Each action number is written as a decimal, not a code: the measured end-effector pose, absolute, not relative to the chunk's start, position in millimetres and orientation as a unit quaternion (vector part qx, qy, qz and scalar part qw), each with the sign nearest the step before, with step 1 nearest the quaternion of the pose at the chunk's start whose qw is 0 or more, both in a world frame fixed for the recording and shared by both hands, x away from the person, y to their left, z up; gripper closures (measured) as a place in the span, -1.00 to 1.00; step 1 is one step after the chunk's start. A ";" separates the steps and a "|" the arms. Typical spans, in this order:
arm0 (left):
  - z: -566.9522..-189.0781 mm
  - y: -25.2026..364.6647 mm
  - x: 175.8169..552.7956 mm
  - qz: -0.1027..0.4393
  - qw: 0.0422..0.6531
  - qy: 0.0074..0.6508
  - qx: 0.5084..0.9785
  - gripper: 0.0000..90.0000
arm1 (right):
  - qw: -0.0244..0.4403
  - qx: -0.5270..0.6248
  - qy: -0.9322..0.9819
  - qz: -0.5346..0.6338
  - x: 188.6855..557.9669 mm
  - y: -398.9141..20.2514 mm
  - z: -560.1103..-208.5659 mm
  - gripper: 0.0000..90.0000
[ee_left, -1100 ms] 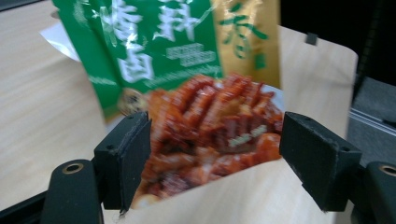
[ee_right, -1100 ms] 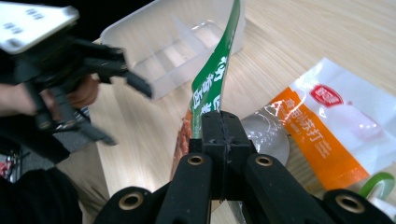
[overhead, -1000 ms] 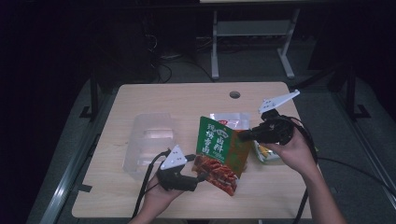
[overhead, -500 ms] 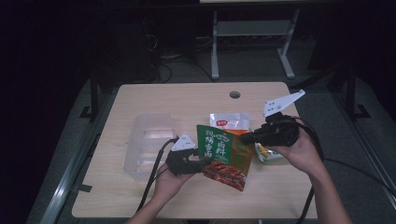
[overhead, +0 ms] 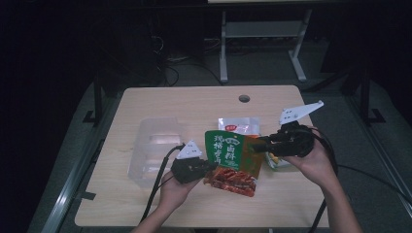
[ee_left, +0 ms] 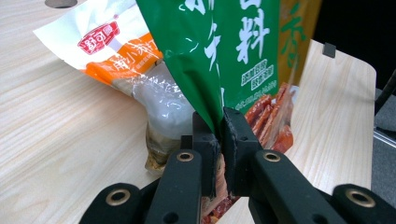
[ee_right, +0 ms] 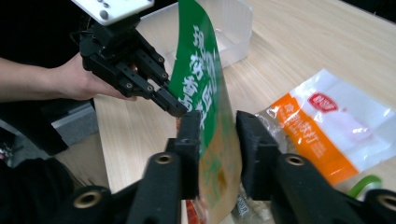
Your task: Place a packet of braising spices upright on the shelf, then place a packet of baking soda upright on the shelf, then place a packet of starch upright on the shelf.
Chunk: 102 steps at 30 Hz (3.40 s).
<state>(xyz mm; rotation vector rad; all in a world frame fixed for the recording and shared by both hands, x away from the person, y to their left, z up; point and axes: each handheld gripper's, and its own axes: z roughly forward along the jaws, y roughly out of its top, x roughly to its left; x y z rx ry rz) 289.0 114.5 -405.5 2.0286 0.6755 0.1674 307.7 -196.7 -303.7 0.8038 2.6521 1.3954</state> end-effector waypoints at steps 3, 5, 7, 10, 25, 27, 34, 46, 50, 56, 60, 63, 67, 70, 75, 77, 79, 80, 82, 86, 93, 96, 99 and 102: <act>-405.3 115.2 287.4 0.075 0.476 0.272 0.833 0.87 | 0.005 0.272 0.843 0.464 306.3 -203.5 -318.6 0.31; -405.3 115.9 286.6 0.076 0.475 0.272 0.833 0.87 | -0.004 0.279 0.838 0.469 304.9 -204.7 -330.1 0.25; -406.3 116.3 286.9 0.076 0.476 0.273 0.832 0.87 | -0.008 0.281 0.839 0.466 304.0 -203.1 -342.8 0.23; -406.6 116.3 286.0 0.076 0.475 0.275 0.832 0.86 | -0.016 0.292 0.838 0.461 302.9 -198.5 -360.3 0.25; -404.0 117.0 277.6 0.107 0.461 0.270 0.839 0.69 | -0.036 0.305 0.826 0.473 302.8 -188.0 -391.9 0.98; -403.7 118.2 276.2 0.108 0.459 0.271 0.840 0.61 | -0.036 0.303 0.829 0.469 302.0 -187.4 -391.8 0.98; -399.4 125.9 264.7 0.108 0.462 0.270 0.838 0.36 | -0.030 0.295 0.832 0.468 294.4 -185.3 -386.5 1.00; -397.7 136.8 244.4 0.112 0.474 0.266 0.832 0.04 | -0.011 0.286 0.831 0.477 277.6 -195.3 -369.1 1.00; -396.2 142.4 242.4 0.110 0.475 0.261 0.833 -0.01 | 0.001 0.280 0.833 0.478 272.7 -195.4 -359.6 1.00; -398.2 150.6 238.2 0.109 0.475 0.261 0.833 -0.16 | 0.010 0.276 0.835 0.476 276.8 -188.2 -345.8 1.00; -401.4 155.8 233.9 0.109 0.475 0.259 0.834 -0.19 | 0.011 0.271 0.833 0.482 282.2 -180.4 -332.1 1.00; -405.4 159.1 232.6 0.103 0.475 0.261 0.834 -0.20 | 0.020 0.269 0.833 0.483 285.4 -173.9 -323.6 1.00; -407.0 158.9 229.0 0.102 0.475 0.259 0.835 -0.21 | 0.026 0.269 0.834 0.481 290.5 -165.4 -317.6 1.00; -407.6 157.9 227.6 0.102 0.475 0.254 0.836 -0.22 | 0.027 0.269 0.834 0.480 292.7 -162.3 -315.9 1.00; -410.2 157.4 226.3 0.103 0.473 0.248 0.839 -0.22 | 0.021 0.271 0.832 0.483 298.4 -159.5 -316.1 1.00; -410.0 158.0 227.5 0.103 0.474 0.250 0.838 -0.23 | 0.022 0.270 0.832 0.484 299.3 -158.1 -314.4 1.00; -409.8 158.3 227.9 0.103 0.474 0.251 0.838 -0.23 | 0.022 0.269 0.832 0.484 299.4 -157.5 -313.1 1.00; -409.7 158.3 227.6 0.103 0.475 0.252 0.837 -0.23 | 0.025 0.267 0.832 0.486 299.5 -156.7 -310.3 1.00; -410.4 158.0 227.0 0.102 0.475 0.251 0.837 -0.23 | 0.025 0.265 0.833 0.486 300.1 -156.0 -307.8 1.00; -409.6 156.8 225.2 0.104 0.473 0.243 0.841 -0.24 | 0.022 0.262 0.833 0.486 302.0 -152.8 -303.1 1.00; -411.6 155.4 221.4 0.100 0.477 0.236 0.841 -0.24 | 0.030 0.252 0.834 0.490 308.0 -140.4 -289.4 1.00; -413.1 153.7 222.2 0.093 0.479 0.238 0.840 -0.25 | 0.032 0.246 0.832 0.496 313.1 -134.3 -283.0 1.00; -414.1 153.1 221.8 0.091 0.474 0.233 0.844 -0.25 | 0.033 0.243 0.829 0.503 318.6 -127.7 -277.0 1.00; -415.2 151.2 220.6 0.082 0.477 0.232 0.844 -0.25 | 0.035 0.242 0.828 0.505 321.7 -123.3 -273.3 1.00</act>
